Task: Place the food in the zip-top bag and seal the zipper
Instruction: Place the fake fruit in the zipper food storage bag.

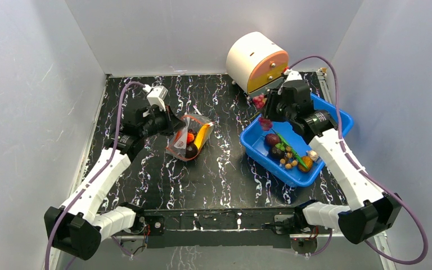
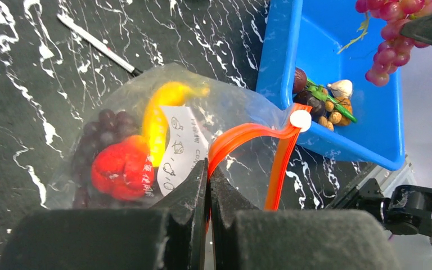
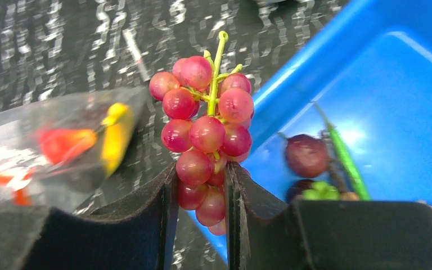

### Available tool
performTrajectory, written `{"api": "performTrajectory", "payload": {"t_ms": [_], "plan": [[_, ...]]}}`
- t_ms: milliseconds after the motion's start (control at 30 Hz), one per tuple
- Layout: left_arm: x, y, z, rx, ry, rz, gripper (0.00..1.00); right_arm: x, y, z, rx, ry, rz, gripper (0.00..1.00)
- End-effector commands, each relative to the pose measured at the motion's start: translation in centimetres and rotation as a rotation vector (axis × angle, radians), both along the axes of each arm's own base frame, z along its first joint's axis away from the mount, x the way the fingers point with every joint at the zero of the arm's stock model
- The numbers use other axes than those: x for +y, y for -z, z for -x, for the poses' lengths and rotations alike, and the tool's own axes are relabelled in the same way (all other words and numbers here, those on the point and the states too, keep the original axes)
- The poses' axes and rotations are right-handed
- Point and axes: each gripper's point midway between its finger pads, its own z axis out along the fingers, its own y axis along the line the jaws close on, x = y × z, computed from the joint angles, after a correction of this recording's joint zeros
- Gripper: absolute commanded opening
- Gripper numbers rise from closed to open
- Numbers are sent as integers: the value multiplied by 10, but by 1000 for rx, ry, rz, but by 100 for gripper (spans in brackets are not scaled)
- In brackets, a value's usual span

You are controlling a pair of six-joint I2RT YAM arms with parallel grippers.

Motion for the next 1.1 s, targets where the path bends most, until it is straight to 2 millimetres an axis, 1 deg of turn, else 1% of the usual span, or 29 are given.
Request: {"api": "performTrajectory", "payload": {"t_ms": [0,67,200,267,333,433,533,567,600,633,700,733,900,1000,1067], "plan": [[-9,-7,5,-4,29,68,0,60,-36,28,-46,-183,-235,29],[-9,-4,9,11,30,73,0,77,-41,42,-48,-234,-267,29],[-7,2,15,28,32,65,0,97,-44,66,-40,-294,-339,29],[-7,4,18,40,45,56,0,105,-39,74,-26,-299,-381,29],[-7,5,22,68,60,46,0,119,-36,82,-19,-330,-433,29],[-8,4,27,96,71,41,0,146,-30,99,25,-400,-487,30],[-5,9,29,133,51,31,0,171,-27,121,65,-428,-522,31],[-4,11,29,145,48,26,0,179,-28,128,68,-437,-552,31],[-4,12,30,152,49,24,0,191,-29,141,82,-463,-593,31],[-5,12,31,158,54,25,0,200,-30,150,89,-479,-638,31],[-6,13,32,162,59,33,0,215,-29,164,118,-503,-707,31],[-6,11,33,157,61,37,0,221,-25,168,138,-503,-717,31],[-7,5,36,122,85,41,0,234,-18,168,173,-465,-724,33],[-8,2,39,113,101,42,0,238,-11,164,203,-428,-730,33],[-7,0,41,107,103,44,0,241,-11,161,205,-411,-745,33]]}}
